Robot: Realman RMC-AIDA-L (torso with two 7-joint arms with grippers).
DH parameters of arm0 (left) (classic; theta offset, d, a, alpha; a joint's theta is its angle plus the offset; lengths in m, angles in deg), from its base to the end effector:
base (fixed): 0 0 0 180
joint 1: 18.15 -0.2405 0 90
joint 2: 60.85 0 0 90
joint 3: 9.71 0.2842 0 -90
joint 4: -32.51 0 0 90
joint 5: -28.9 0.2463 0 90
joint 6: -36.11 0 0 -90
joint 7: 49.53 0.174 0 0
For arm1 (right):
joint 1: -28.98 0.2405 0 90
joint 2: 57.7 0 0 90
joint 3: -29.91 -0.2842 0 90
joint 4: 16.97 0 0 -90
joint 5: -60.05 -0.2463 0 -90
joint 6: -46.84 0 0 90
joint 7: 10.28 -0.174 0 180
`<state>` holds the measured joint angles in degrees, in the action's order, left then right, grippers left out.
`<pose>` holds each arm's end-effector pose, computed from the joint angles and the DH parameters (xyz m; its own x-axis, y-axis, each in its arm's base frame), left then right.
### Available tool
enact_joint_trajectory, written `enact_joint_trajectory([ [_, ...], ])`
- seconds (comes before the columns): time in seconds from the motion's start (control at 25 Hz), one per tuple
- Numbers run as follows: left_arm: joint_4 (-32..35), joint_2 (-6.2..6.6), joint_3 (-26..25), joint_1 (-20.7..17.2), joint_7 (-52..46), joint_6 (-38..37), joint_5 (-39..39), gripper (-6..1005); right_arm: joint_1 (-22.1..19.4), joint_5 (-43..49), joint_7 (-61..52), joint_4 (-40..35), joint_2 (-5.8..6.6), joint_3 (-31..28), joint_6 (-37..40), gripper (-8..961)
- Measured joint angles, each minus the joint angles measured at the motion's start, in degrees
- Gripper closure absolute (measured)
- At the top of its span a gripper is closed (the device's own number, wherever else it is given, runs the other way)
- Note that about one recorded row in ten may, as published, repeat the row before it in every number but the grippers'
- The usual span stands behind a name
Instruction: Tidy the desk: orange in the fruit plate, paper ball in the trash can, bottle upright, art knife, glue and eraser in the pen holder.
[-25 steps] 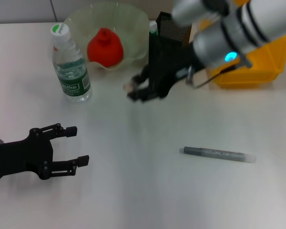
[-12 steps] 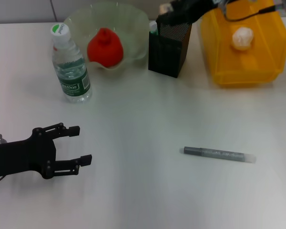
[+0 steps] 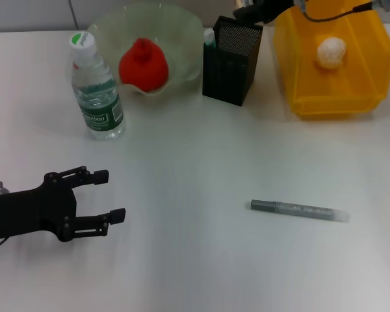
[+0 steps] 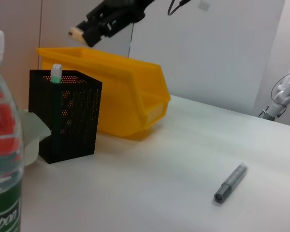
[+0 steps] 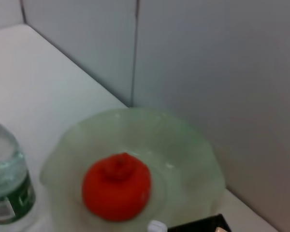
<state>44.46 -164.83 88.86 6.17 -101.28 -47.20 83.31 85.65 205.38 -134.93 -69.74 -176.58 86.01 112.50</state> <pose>-0.3740 0.3127 -0.0432 0.8312 0.2739 0.4838 0.3954 -0.9030 -0.1682 0.1223 0.5408 -0.0202 0.9182 -0.3822 -0.1045 -0.3777 -0.7647 -0.5222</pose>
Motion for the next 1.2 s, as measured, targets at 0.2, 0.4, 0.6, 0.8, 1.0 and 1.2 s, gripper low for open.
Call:
enact_joint_trajectory([
  [0.2, 0.0, 0.0, -0.7, -0.1, 0.0, 0.1, 0.2, 139, 0.8, 0.7, -0.1, 2.9, -0.11, 1.8, -1.6, 497],
  [0.4, 0.0, 0.0, -1.0, -0.2, -0.1, 0.1, 0.3, 139, 0.7, 0.4, -0.1, 3.0, -0.1, 1.9, -1.9, 457],
  [0.6, 0.0, 0.0, -1.0, -0.1, -0.1, 0.1, 0.3, 139, 0.4, 0.3, -0.1, 3.1, -0.17, 1.9, -2.6, 417],
  [0.8, 0.0, 0.02, -0.9, -0.2, -0.1, -0.1, 0.4, 139, 0.2, 0.3, -0.1, 3.1, -0.25, 2.1, -3.8, 377],
  [1.0, 0.0, 0.09, -0.9, -0.2, -0.1, -0.2, 0.4, 139, 0.0, -0.4, 0.2, 3.1, -0.42, 2.2, -4.9, 271],
  [1.2, 0.0, 0.1, -0.9, -0.2, -0.1, -0.4, 0.4, 139, -1.4, -6.9, 2.2, 0.8, -0.12, 1.9, -1.1, 271],
])
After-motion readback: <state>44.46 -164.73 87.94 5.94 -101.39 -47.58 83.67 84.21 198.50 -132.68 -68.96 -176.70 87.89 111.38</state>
